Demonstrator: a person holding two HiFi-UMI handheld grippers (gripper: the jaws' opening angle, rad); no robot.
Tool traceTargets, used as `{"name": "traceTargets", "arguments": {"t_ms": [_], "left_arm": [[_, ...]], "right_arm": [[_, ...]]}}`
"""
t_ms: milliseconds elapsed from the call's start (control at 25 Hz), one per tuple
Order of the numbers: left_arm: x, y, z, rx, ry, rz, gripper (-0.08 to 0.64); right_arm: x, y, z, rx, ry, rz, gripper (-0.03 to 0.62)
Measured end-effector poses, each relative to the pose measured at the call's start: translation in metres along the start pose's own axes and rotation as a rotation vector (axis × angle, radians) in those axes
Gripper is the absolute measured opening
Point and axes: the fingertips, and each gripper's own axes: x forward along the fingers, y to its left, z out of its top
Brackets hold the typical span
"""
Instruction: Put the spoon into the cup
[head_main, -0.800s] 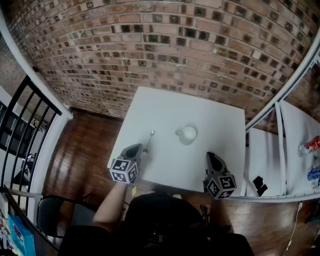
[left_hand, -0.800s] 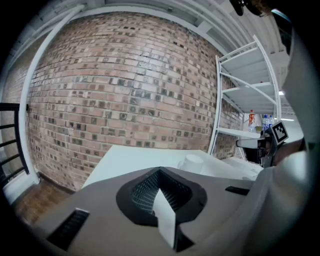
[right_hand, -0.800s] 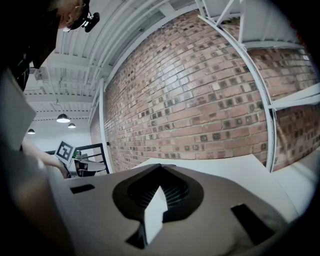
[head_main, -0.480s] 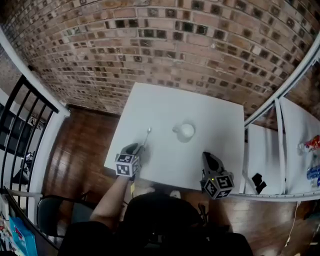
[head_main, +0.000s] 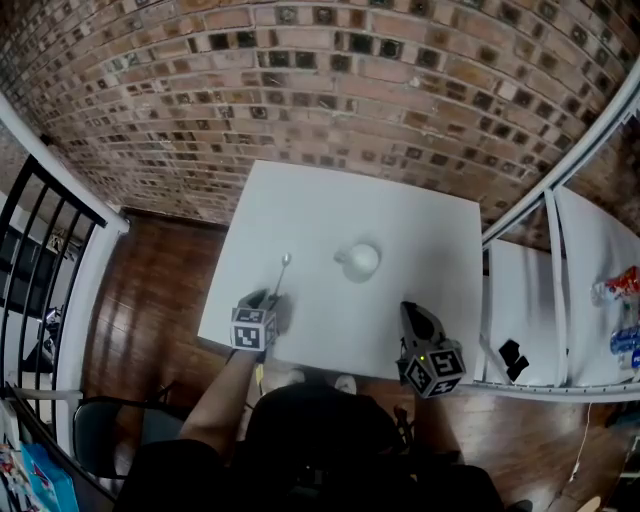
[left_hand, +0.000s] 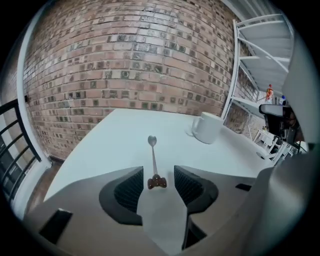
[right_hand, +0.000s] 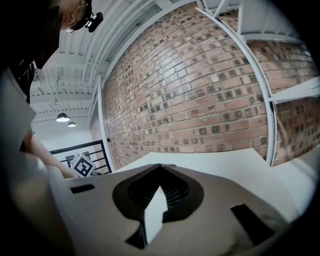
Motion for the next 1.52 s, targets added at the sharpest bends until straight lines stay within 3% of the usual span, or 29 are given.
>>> {"name": "traceTargets", "arguments": {"t_ms": [280, 480, 600, 760, 920, 960, 1320, 1520], "left_arm": [[0.009, 0.002, -0.019, 0.005, 0.048, 0.043, 0.206], [0.013, -0.001, -0.02, 0.068, 0.073, 0.082, 0.207], [0.014, 0.0, -0.02, 0.068, 0.08, 0.096, 0.207], [0.015, -0.004, -0.018, 0.04, 0.118, 0.086, 0.207], [0.015, 0.002, -0.018, 0.07, 0.157, 0.096, 0.178], [0.014, 0.005, -0.018, 0.076, 0.156, 0.105, 0.126], [0.013, 0.004, -0.016, 0.085, 0.138, 0.045, 0.126], [-0.004, 0.01, -0.002, 0.092, 0.057, 0.045, 0.126]], "right_arm": [[0.002, -0.004, -0.008, 0.014, 0.019, -0.008, 0.005], [0.005, -0.002, -0.009, 0.013, 0.021, -0.003, 0.005], [0.005, 0.0, -0.007, 0.012, 0.018, -0.002, 0.005], [0.001, 0.001, -0.007, 0.008, 0.015, -0.009, 0.005], [-0.001, 0.006, -0.006, 0.005, 0.012, -0.008, 0.005], [-0.001, 0.008, -0.007, 0.004, 0.012, -0.006, 0.005], [-0.007, 0.014, -0.003, -0.005, -0.002, -0.013, 0.005], [-0.011, 0.015, -0.001, -0.008, -0.012, -0.016, 0.005]]}}
